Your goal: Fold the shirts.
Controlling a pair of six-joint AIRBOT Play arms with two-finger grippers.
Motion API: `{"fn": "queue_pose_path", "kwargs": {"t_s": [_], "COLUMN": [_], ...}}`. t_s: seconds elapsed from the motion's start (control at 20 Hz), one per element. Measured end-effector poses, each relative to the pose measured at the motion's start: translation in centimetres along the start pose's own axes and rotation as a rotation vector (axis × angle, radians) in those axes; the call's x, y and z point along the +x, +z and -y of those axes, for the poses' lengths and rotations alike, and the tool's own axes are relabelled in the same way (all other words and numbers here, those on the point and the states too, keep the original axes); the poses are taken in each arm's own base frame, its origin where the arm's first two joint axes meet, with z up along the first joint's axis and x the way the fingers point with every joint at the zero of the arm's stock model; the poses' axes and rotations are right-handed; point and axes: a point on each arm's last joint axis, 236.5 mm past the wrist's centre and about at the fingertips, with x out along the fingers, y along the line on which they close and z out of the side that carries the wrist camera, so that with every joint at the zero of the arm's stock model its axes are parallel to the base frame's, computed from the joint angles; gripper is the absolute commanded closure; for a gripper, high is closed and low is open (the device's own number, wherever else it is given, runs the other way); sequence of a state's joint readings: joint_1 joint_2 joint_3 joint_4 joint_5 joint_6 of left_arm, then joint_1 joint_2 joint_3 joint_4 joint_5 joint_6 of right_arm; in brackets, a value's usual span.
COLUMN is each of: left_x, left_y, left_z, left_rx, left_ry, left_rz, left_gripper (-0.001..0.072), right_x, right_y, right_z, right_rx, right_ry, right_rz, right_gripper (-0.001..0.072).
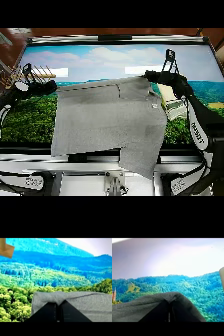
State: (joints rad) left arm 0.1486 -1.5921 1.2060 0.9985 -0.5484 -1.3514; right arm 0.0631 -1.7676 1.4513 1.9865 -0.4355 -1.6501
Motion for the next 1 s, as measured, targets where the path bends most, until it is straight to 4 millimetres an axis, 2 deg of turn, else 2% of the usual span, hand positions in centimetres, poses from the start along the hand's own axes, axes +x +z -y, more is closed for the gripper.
{"fn": "queue_pose_path", "kwargs": {"t_s": [0.2,0.35,0.45,0.65,0.8,1.0], "left_x": [0.5,-1.0,-2.5,-5.2,-6.5,-7.5], "left_y": [-2.2,-3.7,-4.8,-8.3,-12.0,-14.5], "left_z": [0.1,0.3,0.4,-0.4,-1.1,-2.0], "left_rx": [-0.004,0.03,0.068,0.105,0.092,0.065], "left_ry": [-0.01,-0.037,-0.054,-0.067,-0.073,-0.07], "left_rz": [-0.086,-0.178,-0.26,-0.453,-0.6,-0.698], "left_gripper": [0.0671,0.0672,0.0672,0.0672,0.0672,0.0672], "right_x": [-0.2,-2.7,-5.3,-10.1,-11.9,-13.4], "right_y": [-2.0,-2.8,-3.9,-9.3,-13.0,-16.6], "right_z": [0.3,0.8,1.2,1.4,1.8,2.5], "right_rx": [0.008,-0.016,-0.034,-0.056,-0.061,-0.038], "right_ry": [-0.003,-0.013,-0.022,-0.033,-0.051,-0.078], "right_rz": [-0.09,-0.178,-0.272,-0.549,-0.695,-0.825], "right_gripper": [0.0651,0.0651,0.0651,0.0651,0.0651,0.0651]}}
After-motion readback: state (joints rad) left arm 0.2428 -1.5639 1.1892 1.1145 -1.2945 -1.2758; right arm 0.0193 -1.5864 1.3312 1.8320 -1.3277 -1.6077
